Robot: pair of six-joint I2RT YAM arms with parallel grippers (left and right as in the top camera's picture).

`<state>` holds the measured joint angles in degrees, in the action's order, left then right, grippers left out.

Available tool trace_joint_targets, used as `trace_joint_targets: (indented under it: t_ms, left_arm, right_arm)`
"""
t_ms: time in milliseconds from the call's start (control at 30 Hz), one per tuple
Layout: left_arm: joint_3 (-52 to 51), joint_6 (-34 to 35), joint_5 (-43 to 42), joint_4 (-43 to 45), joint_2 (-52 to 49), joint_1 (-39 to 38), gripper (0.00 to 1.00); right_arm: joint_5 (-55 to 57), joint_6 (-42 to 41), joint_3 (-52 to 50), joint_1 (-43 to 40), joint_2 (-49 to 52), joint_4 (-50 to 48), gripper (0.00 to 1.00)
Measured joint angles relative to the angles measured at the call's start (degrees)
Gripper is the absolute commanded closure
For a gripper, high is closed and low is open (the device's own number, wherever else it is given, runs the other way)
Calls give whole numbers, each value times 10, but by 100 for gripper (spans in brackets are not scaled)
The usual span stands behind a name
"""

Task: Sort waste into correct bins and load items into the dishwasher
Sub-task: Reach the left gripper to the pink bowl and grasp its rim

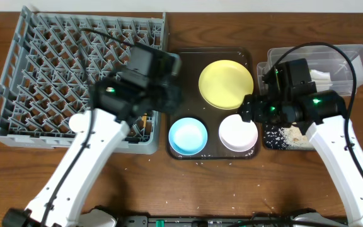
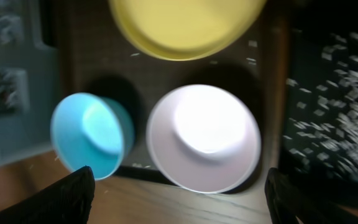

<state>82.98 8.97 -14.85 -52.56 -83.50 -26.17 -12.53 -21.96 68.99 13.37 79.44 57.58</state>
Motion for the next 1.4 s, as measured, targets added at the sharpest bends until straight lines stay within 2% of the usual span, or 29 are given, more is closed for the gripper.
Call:
trace_joint_targets:
  t_ms: [200, 400, 433, 500, 833, 1033, 1100, 1133, 1400]
  left_arm:
    - [-3, 0, -15, 35, -58, -57, 46]
    - [-8, 0, -16, 72, -151, -88, 44]
    - [-8, 0, -16, 79, -165, -93, 44]
    - [-8, 0, -16, 100, -195, -104, 44]
    - [-9, 0, -17, 184, -315, -155, 46]
    - [-8, 2, -19, 221, -366, -156, 73]
    - [-8, 10, -20, 227, -370, -156, 89]
    - [-7, 14, -22, 228, -371, -156, 92]
    - [-8, 17, -51, 215, -371, -156, 92]
  right_arm:
    - [43, -49, 0, -77, 0, 14, 9]
    - [-1, -50, 0, -254, -2, 28, 10]
    - [-14, -47, 0, -280, -3, 33, 9]
    - [-31, -43, 0, -315, -6, 44, 1]
    - [-68, -34, 0, -337, -9, 54, 1]
    - [-72, -38, 0, -337, -9, 55, 1]
    - [-72, -42, 0, -337, -9, 55, 1]
    - [-72, -42, 0, -337, -9, 54, 1]
    - [-71, -46, 0, -337, -9, 55, 1]
